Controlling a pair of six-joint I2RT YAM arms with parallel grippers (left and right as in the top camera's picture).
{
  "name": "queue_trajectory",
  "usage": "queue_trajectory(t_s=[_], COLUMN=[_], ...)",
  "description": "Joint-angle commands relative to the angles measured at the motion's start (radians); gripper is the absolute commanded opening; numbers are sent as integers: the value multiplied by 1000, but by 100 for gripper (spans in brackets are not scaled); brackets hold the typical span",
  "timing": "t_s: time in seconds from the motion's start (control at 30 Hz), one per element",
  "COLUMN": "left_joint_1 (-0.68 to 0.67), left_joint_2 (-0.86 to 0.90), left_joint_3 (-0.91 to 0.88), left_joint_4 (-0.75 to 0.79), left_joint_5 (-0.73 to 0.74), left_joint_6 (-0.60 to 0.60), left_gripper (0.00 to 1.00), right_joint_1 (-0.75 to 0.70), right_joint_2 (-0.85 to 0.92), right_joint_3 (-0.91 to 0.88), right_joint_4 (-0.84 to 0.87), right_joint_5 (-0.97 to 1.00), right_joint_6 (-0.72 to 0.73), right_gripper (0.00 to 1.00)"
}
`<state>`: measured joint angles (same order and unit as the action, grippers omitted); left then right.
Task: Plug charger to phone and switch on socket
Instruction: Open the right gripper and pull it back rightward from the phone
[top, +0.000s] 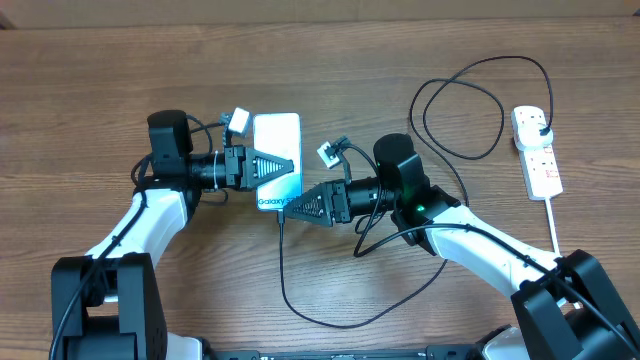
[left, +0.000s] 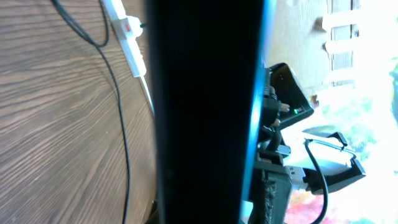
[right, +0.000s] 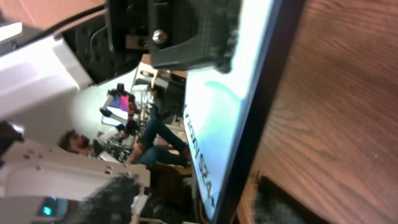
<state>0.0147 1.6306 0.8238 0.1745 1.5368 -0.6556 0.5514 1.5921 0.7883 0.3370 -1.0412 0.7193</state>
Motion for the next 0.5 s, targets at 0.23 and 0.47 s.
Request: queue_trajectory(t_s=[0.23, 0.47], left_joint_1=[-21, -44], left_joint_2=[-34, -34], left_joint_3=[4, 1], left_joint_4=[58, -259], left_joint_5=[2, -310], left_joint_6=[-54, 117], left_gripper=[4, 4], right_joint_1=[-155, -186], right_joint_2=[-19, -19], right_joint_3=[18, 18], right_joint_4=[-140, -405], right_joint_5=[-6, 221], right_joint_6=[-112, -179], right_gripper=[100, 100])
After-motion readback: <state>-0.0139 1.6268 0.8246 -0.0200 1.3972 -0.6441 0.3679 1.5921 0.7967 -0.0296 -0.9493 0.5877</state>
